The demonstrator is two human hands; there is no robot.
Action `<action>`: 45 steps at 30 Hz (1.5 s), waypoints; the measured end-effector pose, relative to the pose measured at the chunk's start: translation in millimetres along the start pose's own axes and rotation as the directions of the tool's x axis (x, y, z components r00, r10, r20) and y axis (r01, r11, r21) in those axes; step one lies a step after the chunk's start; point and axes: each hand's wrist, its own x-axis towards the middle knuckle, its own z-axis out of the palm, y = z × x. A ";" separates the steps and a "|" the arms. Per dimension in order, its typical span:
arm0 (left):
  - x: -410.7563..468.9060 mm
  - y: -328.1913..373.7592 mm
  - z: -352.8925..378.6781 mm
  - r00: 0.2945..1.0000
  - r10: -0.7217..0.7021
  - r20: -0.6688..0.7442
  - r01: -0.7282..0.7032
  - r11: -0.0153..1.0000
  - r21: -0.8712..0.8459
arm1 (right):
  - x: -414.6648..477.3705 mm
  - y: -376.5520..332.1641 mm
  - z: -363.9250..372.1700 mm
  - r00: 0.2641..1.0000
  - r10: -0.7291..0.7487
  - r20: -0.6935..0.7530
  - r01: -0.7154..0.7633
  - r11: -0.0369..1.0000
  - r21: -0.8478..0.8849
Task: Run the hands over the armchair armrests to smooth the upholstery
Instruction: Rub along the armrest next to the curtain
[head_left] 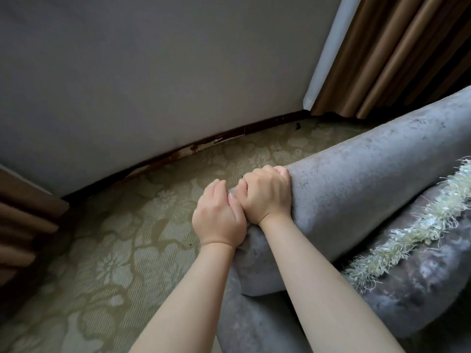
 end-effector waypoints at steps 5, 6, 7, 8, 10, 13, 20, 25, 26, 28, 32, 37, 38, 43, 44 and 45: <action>-14.8 8.2 -14.5 0.991 -0.108 0.079 0.106 0.994 0.023 | -15.0 -1.9 -15.8 0.987 -0.070 0.143 0.085 0.992 -0.097; -19.5 13.0 -19.4 0.987 -0.125 0.100 0.125 0.992 0.008 | -18.1 -1.8 -21.6 0.977 -0.091 0.191 0.111 0.989 -0.097; -27.1 17.5 -23.7 0.984 -0.137 0.112 0.138 0.990 0.000 | -21.8 -0.8 -27.6 0.966 -0.102 0.239 0.127 0.988 -0.091; -36.7 19.6 -28.0 0.983 -0.150 0.110 0.151 0.989 -0.005 | -29.0 -0.7 -32.8 0.958 -0.110 0.266 0.138 0.986 -0.088; -60.3 12.9 -40.0 0.980 -0.184 0.078 0.186 0.983 -0.013 | -53.1 -8.7 -36.0 0.953 -0.154 0.260 0.184 0.979 -0.094; -88.7 -5.9 -56.9 0.976 -0.209 0.056 0.210 0.978 -0.005 | -84.9 -30.1 -34.0 0.944 -0.212 0.253 0.240 0.967 -0.087; -87.0 -12.0 -56.9 0.985 -0.158 0.070 0.159 0.987 -0.013 | -84.7 -32.6 -27.8 0.972 -0.141 0.190 0.163 0.981 -0.108; -81.8 -17.2 -54.4 0.992 -0.103 0.076 0.103 0.995 -0.001 | -80.7 -36.1 -22.7 0.991 -0.086 0.103 0.098 0.989 -0.111; -81.4 -17.9 -52.9 0.994 -0.088 0.070 0.088 0.996 -0.004 | -80.2 -35.2 -21.2 0.993 -0.085 0.084 0.095 0.989 -0.113; -80.2 -20.3 -50.2 0.997 -0.070 0.043 0.071 0.997 -0.014 | -79.2 -35.1 -18.9 0.995 -0.090 0.049 0.095 0.991 -0.098; -72.8 -20.6 -47.8 0.998 -0.060 0.004 0.061 0.998 -0.023 | -72.4 -37.3 -14.2 0.996 -0.094 -0.009 0.093 0.993 -0.066; -71.8 -20.9 -47.1 0.999 -0.037 -0.003 0.037 0.999 -0.007 | -71.1 -36.2 -10.2 0.992 -0.101 -0.072 0.098 0.994 -0.047; -71.3 -20.8 -47.2 0.999 -0.039 -0.003 0.039 0.999 -0.001 | -70.6 -36.4 -9.8 0.992 -0.104 -0.069 0.102 0.994 -0.044; -71.0 -19.0 -47.7 0.997 -0.075 -0.005 0.075 0.997 0.032 | -72.0 -32.6 -8.8 0.993 -0.117 -0.011 0.116 0.991 -0.071; -74.7 -18.4 -48.9 0.996 -0.089 0.000 0.089 0.995 0.038 | -74.7 -31.4 -9.3 0.992 -0.124 -0.002 0.123 0.989 -0.085; -78.5 -16.5 -50.3 0.994 -0.107 0.009 0.107 0.993 0.041 | -77.5 -30.7 -11.5 0.991 -0.132 0.012 0.133 0.987 -0.094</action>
